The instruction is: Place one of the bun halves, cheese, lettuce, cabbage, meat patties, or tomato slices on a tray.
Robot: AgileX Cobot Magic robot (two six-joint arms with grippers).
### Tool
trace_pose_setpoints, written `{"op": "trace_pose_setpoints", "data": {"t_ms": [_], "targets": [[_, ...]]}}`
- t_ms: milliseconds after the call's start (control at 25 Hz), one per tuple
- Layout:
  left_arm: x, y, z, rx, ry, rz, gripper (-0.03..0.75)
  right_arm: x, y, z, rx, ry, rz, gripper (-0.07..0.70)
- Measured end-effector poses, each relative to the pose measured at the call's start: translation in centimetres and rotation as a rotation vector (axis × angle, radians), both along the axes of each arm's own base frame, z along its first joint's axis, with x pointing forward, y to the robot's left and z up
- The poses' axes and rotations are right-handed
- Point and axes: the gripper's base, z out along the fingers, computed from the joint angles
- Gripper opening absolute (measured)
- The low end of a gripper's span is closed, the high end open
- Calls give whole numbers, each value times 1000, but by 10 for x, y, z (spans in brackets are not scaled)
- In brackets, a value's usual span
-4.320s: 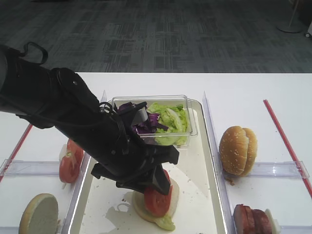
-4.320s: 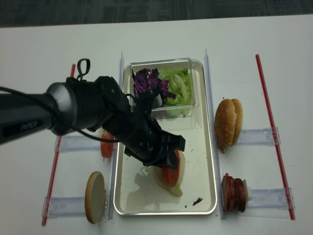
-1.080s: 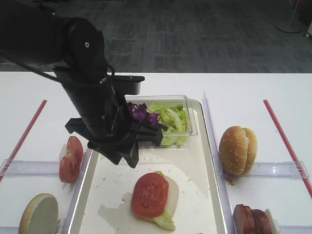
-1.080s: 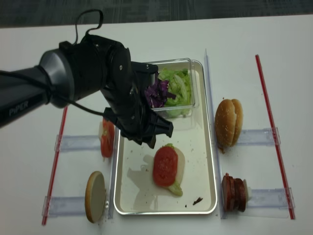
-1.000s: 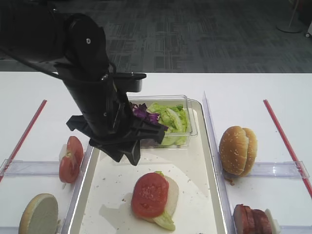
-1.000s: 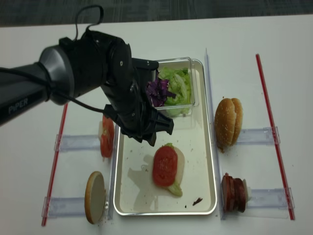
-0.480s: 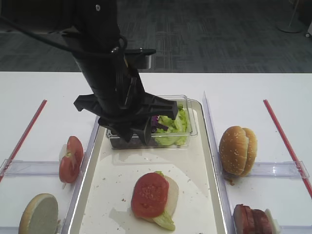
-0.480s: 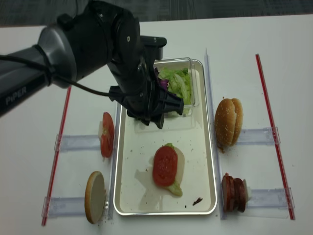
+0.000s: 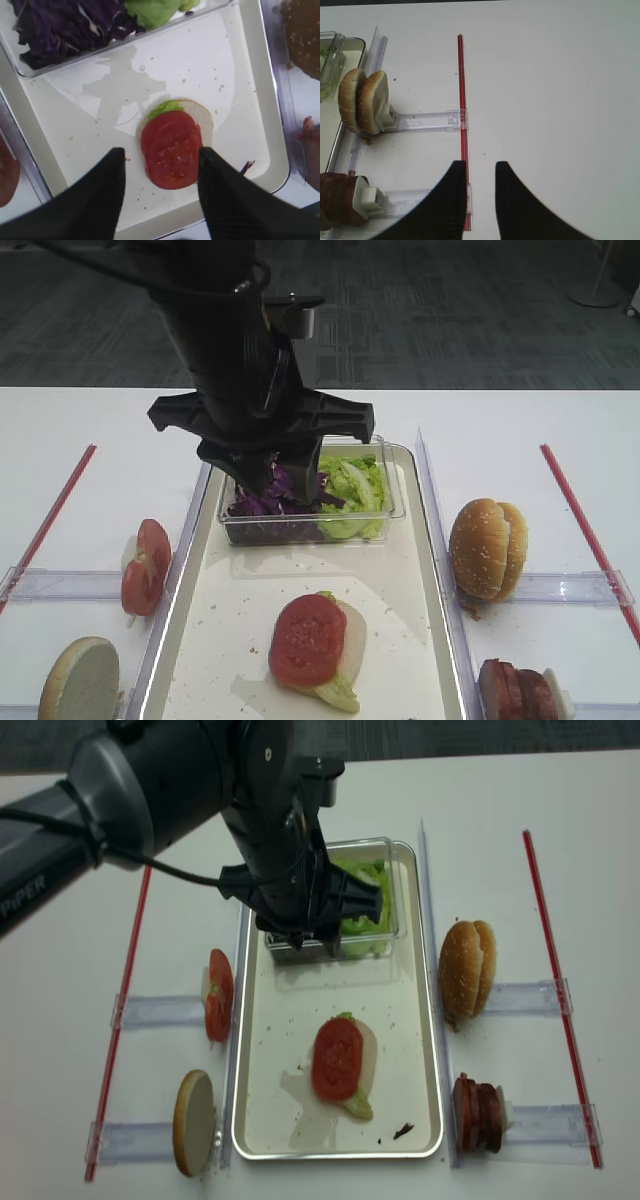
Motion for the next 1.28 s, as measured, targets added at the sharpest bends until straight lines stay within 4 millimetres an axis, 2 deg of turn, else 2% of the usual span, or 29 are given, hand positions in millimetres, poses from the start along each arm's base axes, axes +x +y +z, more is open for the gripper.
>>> {"op": "trace_pose_setpoints", "data": {"t_ms": [280, 520, 920, 1280], "targets": [[0, 0, 12, 8, 0, 29, 358, 0, 0, 0, -4, 0, 2, 193], [1, -1, 21, 3, -13, 38, 367, 0, 0, 0, -2, -2, 2, 193], [4, 4, 22, 39, -38, 63, 368, 0, 0, 0, -2, -2, 2, 193], [27, 35, 22, 62, -54, 121, 368, 0, 0, 0, -2, -2, 2, 193]]}}
